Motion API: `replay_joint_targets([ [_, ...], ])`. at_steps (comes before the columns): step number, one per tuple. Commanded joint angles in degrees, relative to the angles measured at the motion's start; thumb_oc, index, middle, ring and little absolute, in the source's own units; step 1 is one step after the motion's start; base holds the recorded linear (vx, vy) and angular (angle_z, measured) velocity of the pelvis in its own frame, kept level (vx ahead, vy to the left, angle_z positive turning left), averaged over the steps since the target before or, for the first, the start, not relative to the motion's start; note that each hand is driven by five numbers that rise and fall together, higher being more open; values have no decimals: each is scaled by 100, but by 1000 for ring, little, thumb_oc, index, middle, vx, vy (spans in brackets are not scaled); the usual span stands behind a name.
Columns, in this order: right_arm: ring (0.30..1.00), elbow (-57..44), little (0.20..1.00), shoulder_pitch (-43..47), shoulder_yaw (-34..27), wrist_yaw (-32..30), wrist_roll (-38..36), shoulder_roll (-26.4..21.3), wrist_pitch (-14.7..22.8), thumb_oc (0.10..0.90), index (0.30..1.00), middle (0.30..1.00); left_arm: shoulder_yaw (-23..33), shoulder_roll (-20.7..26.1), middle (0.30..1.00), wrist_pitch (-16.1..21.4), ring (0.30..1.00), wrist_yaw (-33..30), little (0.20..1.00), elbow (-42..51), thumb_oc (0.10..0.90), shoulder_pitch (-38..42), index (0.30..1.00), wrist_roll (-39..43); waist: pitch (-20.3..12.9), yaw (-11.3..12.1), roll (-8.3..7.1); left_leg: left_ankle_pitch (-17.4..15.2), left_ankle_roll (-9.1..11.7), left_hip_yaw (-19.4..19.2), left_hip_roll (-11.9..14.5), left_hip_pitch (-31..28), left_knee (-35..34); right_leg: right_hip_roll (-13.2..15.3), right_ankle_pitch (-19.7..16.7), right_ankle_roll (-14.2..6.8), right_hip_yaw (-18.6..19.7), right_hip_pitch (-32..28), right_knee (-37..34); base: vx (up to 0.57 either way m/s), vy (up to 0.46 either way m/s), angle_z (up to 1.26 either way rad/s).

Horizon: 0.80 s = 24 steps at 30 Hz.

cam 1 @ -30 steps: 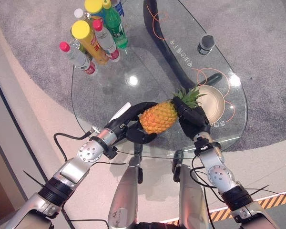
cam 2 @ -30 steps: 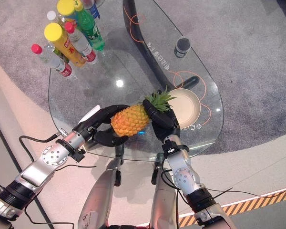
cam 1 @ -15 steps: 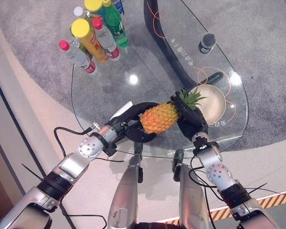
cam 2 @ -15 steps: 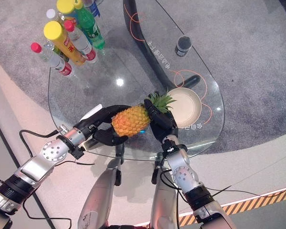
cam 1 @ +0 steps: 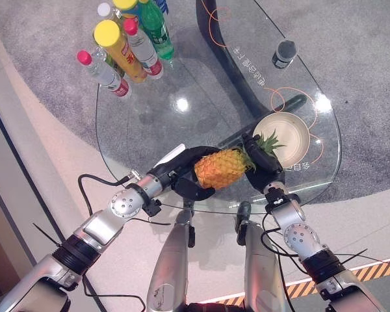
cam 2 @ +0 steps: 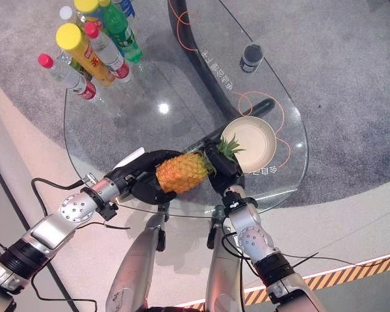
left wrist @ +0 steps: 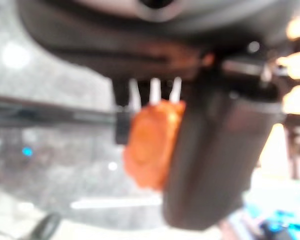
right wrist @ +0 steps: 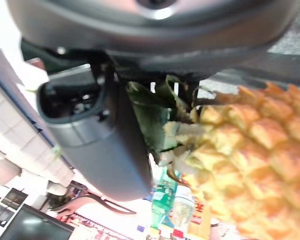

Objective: Pick up the fruit to the plate

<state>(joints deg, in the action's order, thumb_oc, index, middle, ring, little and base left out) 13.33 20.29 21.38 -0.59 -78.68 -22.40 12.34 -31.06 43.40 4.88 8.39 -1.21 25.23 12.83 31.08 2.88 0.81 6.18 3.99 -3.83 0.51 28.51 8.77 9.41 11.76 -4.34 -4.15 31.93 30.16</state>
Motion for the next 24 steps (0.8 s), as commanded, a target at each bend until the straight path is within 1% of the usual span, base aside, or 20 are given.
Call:
replay_joint_targets([
  [1,300,-853,200,852,-5,639,203,243,286,100,300,300,-273,-292,300,420,300,401,200,1015,100,169,300,133,-128,-195,8,-912,-344,-44,-461,38,1227,-58,-1550,-102,-314,-439,-1579,0,0,0],
  [3,300,-854,200,847,-13,637,229,256,290,100,300,300,-257,-309,300,417,300,402,200,1007,100,155,300,107,-128,-195,7,-909,-344,-44,-460,35,1224,-61,-1551,-102,-316,-440,-1580,0,0,0],
  [4,300,-855,200,843,-17,635,241,260,295,100,300,300,-247,-318,319,416,319,401,222,1004,122,143,319,86,-128,-195,7,-908,-343,-45,-459,33,1222,-62,-1552,-102,-318,-441,-1579,0,0,0],
  [5,300,-856,200,855,-30,627,251,258,305,100,300,300,-238,-316,406,402,406,385,324,1002,224,142,406,83,-128,-194,10,-905,-340,-47,-458,28,1212,-62,-1551,-100,-325,-447,-1587,0,0,0],
  [6,300,-853,200,862,-40,627,246,252,309,100,300,300,-230,-317,516,385,516,371,453,1001,353,141,516,86,-128,-193,10,-903,-339,-48,-456,26,1209,-61,-1552,-100,-328,-449,-1588,0,0,0],
  [7,300,-863,200,826,-66,668,226,230,331,100,300,300,-204,-317,745,383,745,345,719,1003,619,86,745,63,-128,-192,11,-896,-333,-47,-449,13,1198,-57,-1553,-101,-335,-465,-1597,0,0,0],
  [8,300,-872,200,811,-81,697,210,231,349,100,300,300,-192,-318,900,387,900,340,900,979,800,74,900,55,-128,-193,10,-892,-331,-47,-448,-2,1185,-58,-1556,-102,-339,-480,-1608,0,0,0],
  [13,300,-923,200,806,-137,764,140,240,426,100,300,300,-164,-320,900,332,900,322,900,947,800,43,900,102,-128,-195,9,-879,-331,-55,-441,-54,1151,-63,-1550,-98,-366,-529,-1622,0,0,0],
  [24,300,-979,200,793,-226,683,359,228,627,100,300,300,-123,-362,900,284,900,243,900,913,800,15,900,54,-128,-213,6,-857,-313,-89,-409,-73,1116,-84,-1538,-83,-432,-539,-1622,0,0,0],
])
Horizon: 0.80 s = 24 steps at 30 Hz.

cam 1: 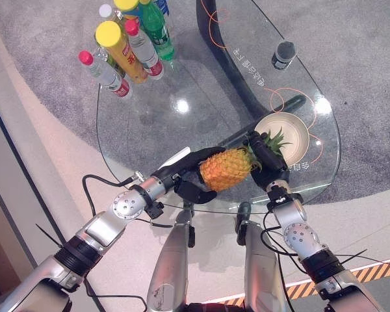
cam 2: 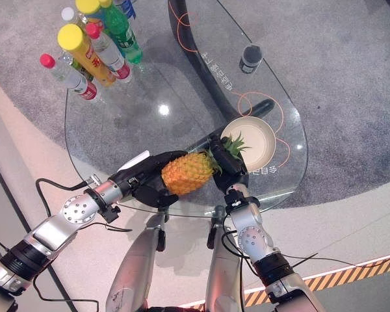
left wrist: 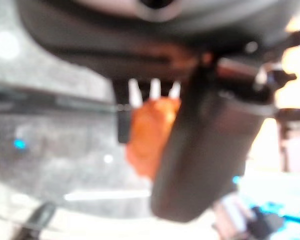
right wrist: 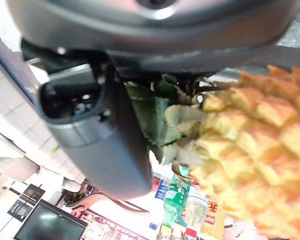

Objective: Pick up the fruit to the plate

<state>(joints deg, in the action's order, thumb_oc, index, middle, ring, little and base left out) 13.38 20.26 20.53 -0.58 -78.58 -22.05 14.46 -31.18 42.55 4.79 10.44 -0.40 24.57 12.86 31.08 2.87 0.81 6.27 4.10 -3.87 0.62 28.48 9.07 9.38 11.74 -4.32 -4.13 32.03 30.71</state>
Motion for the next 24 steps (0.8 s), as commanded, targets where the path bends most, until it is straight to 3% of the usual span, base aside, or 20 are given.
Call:
replay_joint_targets([
  [1,300,-987,200,793,-146,664,398,183,428,100,300,300,-107,-273,900,294,900,36,900,831,800,79,900,45,-128,-214,5,-864,-323,-88,-418,-72,1084,-83,-1536,-84,-434,-552,-1678,0,0,0],
  [14,300,-1422,200,674,-519,-430,2349,-232,593,100,300,300,92,-179,900,193,900,79,900,937,800,-93,900,-46,-128,-274,-49,-864,-322,-118,-381,-177,1037,-122,-1514,-83,-451,-648,-1709,0,0,0],
  [19,300,-1648,200,618,-690,-1392,4038,-411,461,100,300,300,172,-223,900,134,900,111,900,1025,800,-212,900,-110,-128,-304,-63,-865,-332,-132,-363,-212,1007,-136,-1509,-85,-445,-675,-1724,0,0,0],
  [24,300,-1857,200,598,-801,-1851,4880,-613,262,100,300,300,211,-262,900,65,900,40,900,1029,800,-273,900,-128,-128,-338,-79,-880,-334,-147,-348,-245,999,-156,-1485,-88,-427,-694,-1716,0,0,0],
])
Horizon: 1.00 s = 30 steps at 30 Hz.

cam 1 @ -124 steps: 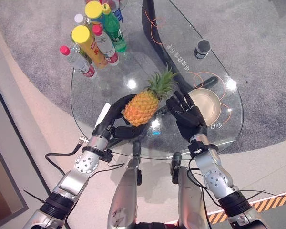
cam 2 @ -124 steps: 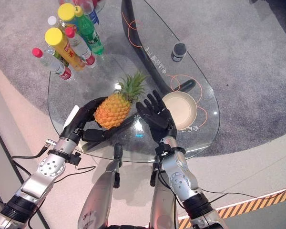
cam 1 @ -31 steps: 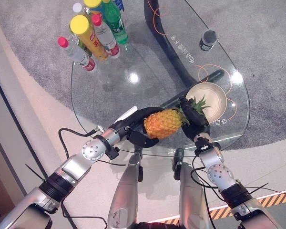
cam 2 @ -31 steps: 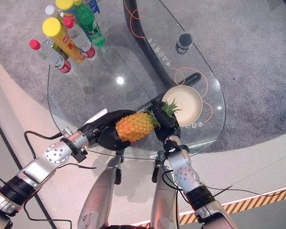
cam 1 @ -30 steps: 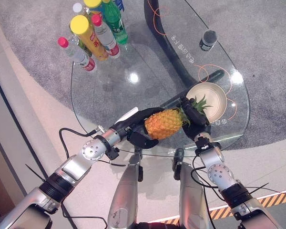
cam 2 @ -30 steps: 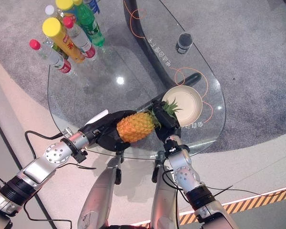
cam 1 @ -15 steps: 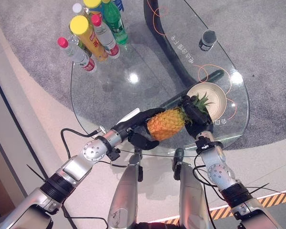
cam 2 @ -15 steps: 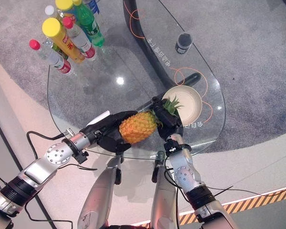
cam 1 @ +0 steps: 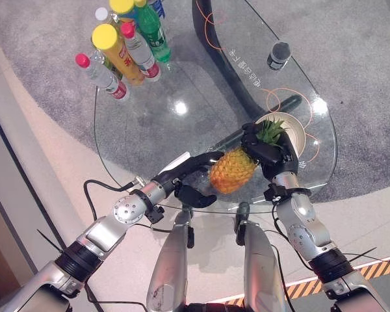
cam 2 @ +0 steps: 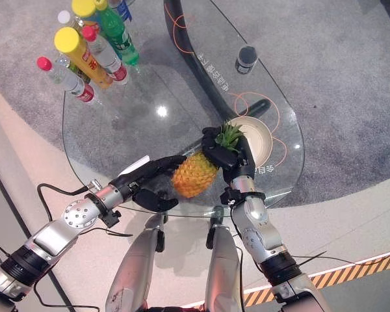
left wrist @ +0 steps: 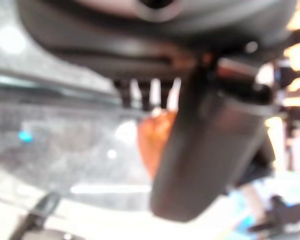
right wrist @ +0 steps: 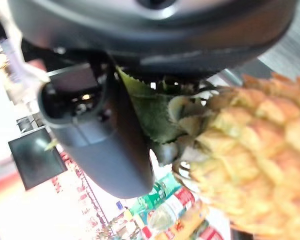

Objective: Pick up the fruit to the plate

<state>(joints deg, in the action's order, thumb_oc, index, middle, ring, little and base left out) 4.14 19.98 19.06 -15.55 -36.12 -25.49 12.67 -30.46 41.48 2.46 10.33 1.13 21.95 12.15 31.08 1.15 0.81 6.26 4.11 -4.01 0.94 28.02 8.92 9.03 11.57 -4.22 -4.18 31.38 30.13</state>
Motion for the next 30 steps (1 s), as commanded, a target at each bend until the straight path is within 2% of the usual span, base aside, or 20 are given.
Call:
replay_joint_targets([
  [1,300,-972,200,629,-672,-419,722,-322,407,100,300,300,152,-161,900,294,900,65,900,892,800,-31,900,-43,-128,-168,-79,-880,-333,-131,-378,-203,1015,-122,-1464,-98,-421,-636,-1658,0,0,0],
  [9,300,-1241,200,696,-709,-857,1539,-527,179,100,300,300,185,-251,900,206,900,-6,900,955,800,-134,900,-76,-128,-171,-85,-900,-325,-137,-345,-244,1010,-147,-1435,-89,-419,-673,-1659,0,0,0],
  [11,300,-1271,200,716,-738,-1202,2164,-577,29,100,300,300,204,-238,900,195,900,-35,900,952,800,-146,900,-67,-128,-167,-88,-908,-317,-132,-344,-251,1019,-156,-1420,-92,-417,-682,-1646,0,0,0],
  [12,300,-1278,200,721,-738,-1231,2244,-590,-3,100,300,300,201,-234,900,195,900,-42,900,949,800,-144,900,-63,-128,-167,-88,-909,-316,-133,-342,-252,1020,-156,-1419,-92,-418,-684,-1645,0,0,0],
  [13,300,-1326,200,798,-763,-1462,2688,-800,-178,100,300,300,189,-207,900,167,900,-92,900,970,800,-133,900,-24,-128,-163,-89,-906,-320,-142,-320,-253,1016,-155,-1406,-103,-432,-680,-1632,0,0,0],
  [16,300,-1431,200,824,-820,-1632,3012,-947,-304,100,300,300,219,-194,900,121,900,-83,900,1014,800,-171,900,-20,-128,-163,-96,-922,-316,-138,-314,-253,1032,-171,-1382,-107,-433,-679,-1608,0,0,0],
  [20,300,-1585,200,925,-808,-1728,2923,-1131,-293,100,300,300,191,-183,900,44,900,-165,900,1069,800,-210,900,24,-128,-154,-93,-934,-310,-126,-306,-239,1049,-190,-1358,-112,-435,-667,-1588,4,-8,0],
  [26,300,-1523,200,959,-724,-1943,2761,-1066,-91,100,300,300,163,-234,900,-38,900,-441,900,918,800,-238,900,42,-128,-132,-85,-945,-300,-106,-299,-104,1149,-203,-1325,-100,-464,-545,-1495,0,0,0],
  [30,300,-1377,200,1024,-693,-2186,3058,-994,-62,100,300,300,80,-259,900,-139,900,-637,900,792,800,-199,900,-89,-128,-117,-74,-942,-293,-88,-301,-27,1189,-198,-1322,-100,-483,-472,-1447,-5,-14,1],
])
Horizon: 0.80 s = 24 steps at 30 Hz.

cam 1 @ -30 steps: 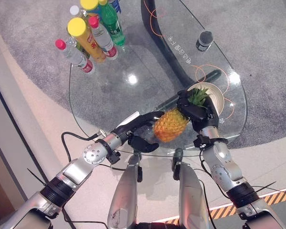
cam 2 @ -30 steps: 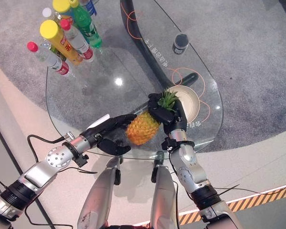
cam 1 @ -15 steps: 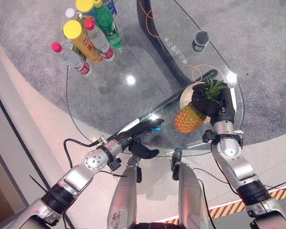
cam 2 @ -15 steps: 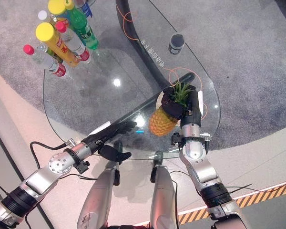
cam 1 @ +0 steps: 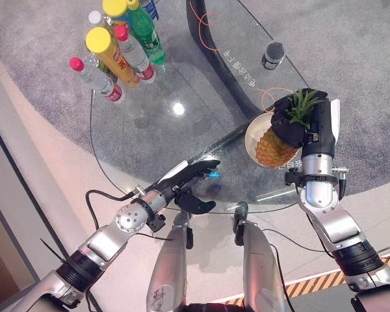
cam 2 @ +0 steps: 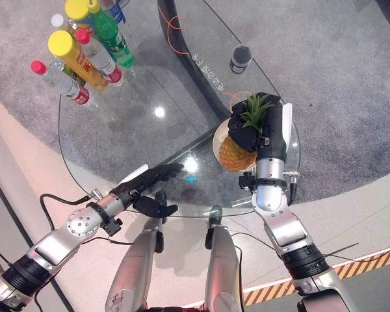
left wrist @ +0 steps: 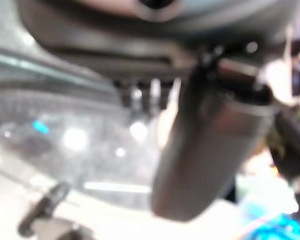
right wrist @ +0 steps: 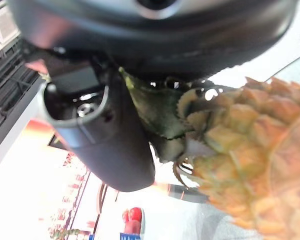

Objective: Pick up the fruit to the plate

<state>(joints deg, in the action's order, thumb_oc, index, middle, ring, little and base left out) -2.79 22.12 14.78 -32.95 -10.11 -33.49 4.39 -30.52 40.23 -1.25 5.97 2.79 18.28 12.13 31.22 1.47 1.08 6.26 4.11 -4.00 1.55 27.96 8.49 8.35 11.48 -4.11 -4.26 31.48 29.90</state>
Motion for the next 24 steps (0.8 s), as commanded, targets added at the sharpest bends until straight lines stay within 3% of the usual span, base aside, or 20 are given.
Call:
replay_joint_targets([
  [1,300,-492,200,1006,-219,-1002,1232,-170,699,100,300,300,49,-199,900,93,900,-426,900,422,800,176,900,94,-143,-112,-69,-951,-298,-70,-375,153,1300,-122,-1289,-119,-518,-308,-1330,-21,-45,0],
  [12,300,257,200,1485,-21,-2071,2142,-300,998,100,300,300,-202,-195,900,90,900,-599,900,282,800,294,900,270,-143,-25,74,-975,-299,-58,-415,643,1501,-63,-1273,-148,-580,198,-1082,-6,-5,1],
  [24,300,810,200,1913,-80,-2956,2206,-437,1530,100,300,300,-370,-105,900,182,900,-720,900,204,800,389,900,393,-143,38,228,-1008,-284,-66,-429,1029,1603,-58,-1233,-147,-596,616,-908,-8,-12,5],
])
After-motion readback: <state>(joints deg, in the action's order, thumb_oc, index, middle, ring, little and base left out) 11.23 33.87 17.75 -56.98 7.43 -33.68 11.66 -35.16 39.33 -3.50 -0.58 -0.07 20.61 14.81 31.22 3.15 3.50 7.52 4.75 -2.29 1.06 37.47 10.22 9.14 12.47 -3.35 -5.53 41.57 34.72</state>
